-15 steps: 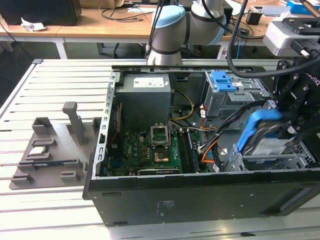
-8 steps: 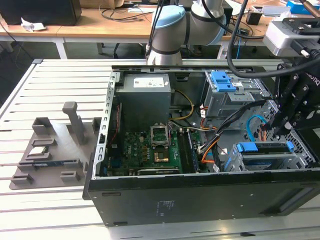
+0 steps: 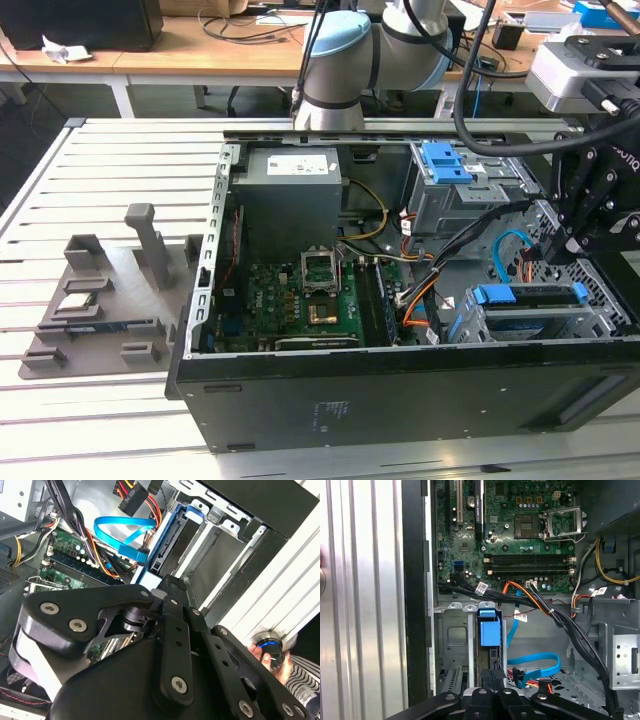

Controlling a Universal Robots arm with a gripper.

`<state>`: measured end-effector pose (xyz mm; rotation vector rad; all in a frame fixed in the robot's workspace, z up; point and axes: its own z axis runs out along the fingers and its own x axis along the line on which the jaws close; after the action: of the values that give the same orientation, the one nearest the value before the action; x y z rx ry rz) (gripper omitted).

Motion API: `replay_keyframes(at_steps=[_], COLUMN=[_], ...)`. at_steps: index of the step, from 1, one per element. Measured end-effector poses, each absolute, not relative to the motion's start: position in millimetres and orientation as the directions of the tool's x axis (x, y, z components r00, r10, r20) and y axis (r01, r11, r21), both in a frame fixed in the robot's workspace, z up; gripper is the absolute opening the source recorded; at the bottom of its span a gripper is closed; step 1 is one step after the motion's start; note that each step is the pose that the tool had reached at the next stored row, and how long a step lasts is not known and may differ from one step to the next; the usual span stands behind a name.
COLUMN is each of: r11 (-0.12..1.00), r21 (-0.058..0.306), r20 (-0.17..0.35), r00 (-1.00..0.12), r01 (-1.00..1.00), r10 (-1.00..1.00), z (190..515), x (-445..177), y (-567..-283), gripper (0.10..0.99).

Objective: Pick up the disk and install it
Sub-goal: 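Insert the disk into the insertion slot, then insert the first disk wire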

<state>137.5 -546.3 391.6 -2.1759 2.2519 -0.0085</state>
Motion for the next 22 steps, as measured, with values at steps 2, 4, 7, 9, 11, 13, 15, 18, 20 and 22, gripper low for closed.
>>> replay_keyframes(at_steps=[2,4,7,9,11,13,15,18,20,22], r11=[0.034,0.034,0.034,0.034,0.034,0.033,0.033,0.033,0.033,0.033], r21=[-0.011,-0.011,-0.011,-0.011,-0.01,-0.01,-0.01,-0.01,-0.01,-0.01], r20=[-0.003,-0.003,-0.004,-0.003,-0.003,-0.002,-0.002,0.001,0.002,0.003], r00=[-0.034,-0.034,-0.034,-0.034,-0.034,-0.033,-0.033,-0.033,-0.033,-0.033], r01=[-0.999,-0.999,-0.999,-0.999,-0.999,-0.999,-0.999,-0.999,-0.999,-0.999], r10=[-0.999,-0.999,-0.999,-0.999,-0.999,-0.999,-0.999,-0.999,-0.999,-0.999], z=[391.6,391.6,391.4,390.8,388.2,383.7,382.6,377.8,375.5,373.8], x=[137.5,137.5,143.7,152.5,157.1,159.6,162.8,171.4,175.1,177.5], y=[-546.3,-546.3,-543.2,-538.2,-532.7,-521.0,-514.2,-502.1,-497.0,-493.8], gripper=[0.106,0.106,0.106,0.106,0.106,0.106,0.106,0.106,0.106,0.106])
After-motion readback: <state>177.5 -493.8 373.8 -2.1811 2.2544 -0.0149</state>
